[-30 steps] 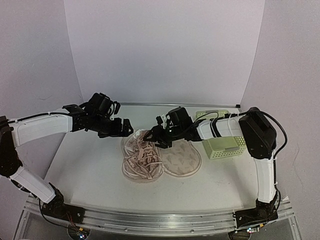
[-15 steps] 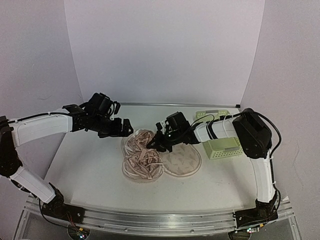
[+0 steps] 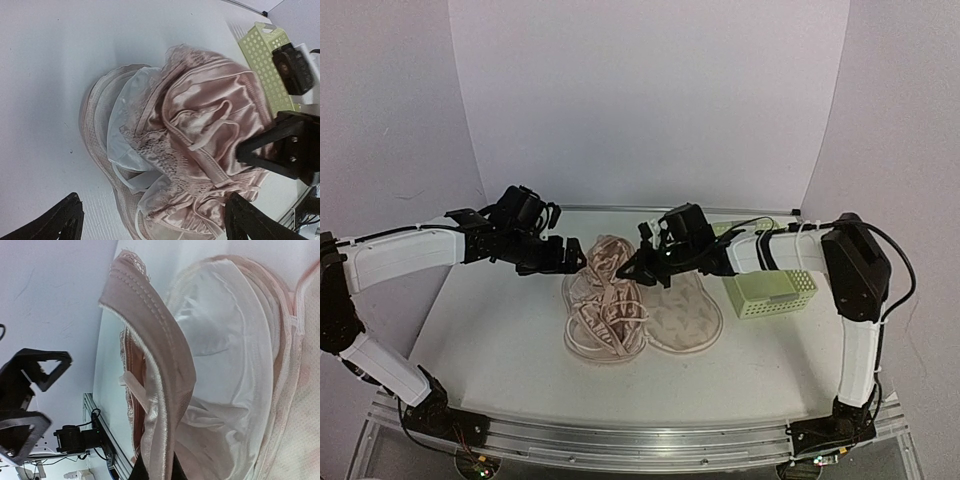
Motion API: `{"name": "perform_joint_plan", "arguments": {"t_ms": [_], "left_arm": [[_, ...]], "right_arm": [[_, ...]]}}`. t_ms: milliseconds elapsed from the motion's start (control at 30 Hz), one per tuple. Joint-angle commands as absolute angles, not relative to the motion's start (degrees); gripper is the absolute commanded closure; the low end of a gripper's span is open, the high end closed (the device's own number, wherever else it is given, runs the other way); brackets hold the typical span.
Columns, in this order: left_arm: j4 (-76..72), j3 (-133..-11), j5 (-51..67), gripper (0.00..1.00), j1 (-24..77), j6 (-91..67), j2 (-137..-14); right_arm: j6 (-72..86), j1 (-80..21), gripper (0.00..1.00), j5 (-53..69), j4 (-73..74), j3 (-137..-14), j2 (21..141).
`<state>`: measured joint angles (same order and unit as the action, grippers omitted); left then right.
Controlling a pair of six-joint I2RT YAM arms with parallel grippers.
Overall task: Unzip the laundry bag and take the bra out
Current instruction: Pick up the bra from the laundry bag, then place the bra in the bin.
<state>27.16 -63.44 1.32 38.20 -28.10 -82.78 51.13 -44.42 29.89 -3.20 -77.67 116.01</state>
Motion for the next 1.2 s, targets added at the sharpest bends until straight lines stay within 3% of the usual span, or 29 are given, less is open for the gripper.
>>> {"name": "perform_joint_plan", "arguments": {"t_ms": [0,567,1167], "left_arm": [[27.11,-67.09,-1.39,0.02,37.88,-26.64,-80.46],[27.96,-68.93,-10.51,0.01,37.88,-22.85,-70.03],[27.83,-67.41,-15.23,0.00,37.88,-20.48,-66.17]], "right_arm": [[51.08,-44.74,1.00,27.87,-4.60,-77.49,108.16],[46.71,-40.73,1.00,22.12,3.10,-78.68,96.32],[41.50,-22.82,1.00,23.82,9.12,-77.15,83.63]]}}
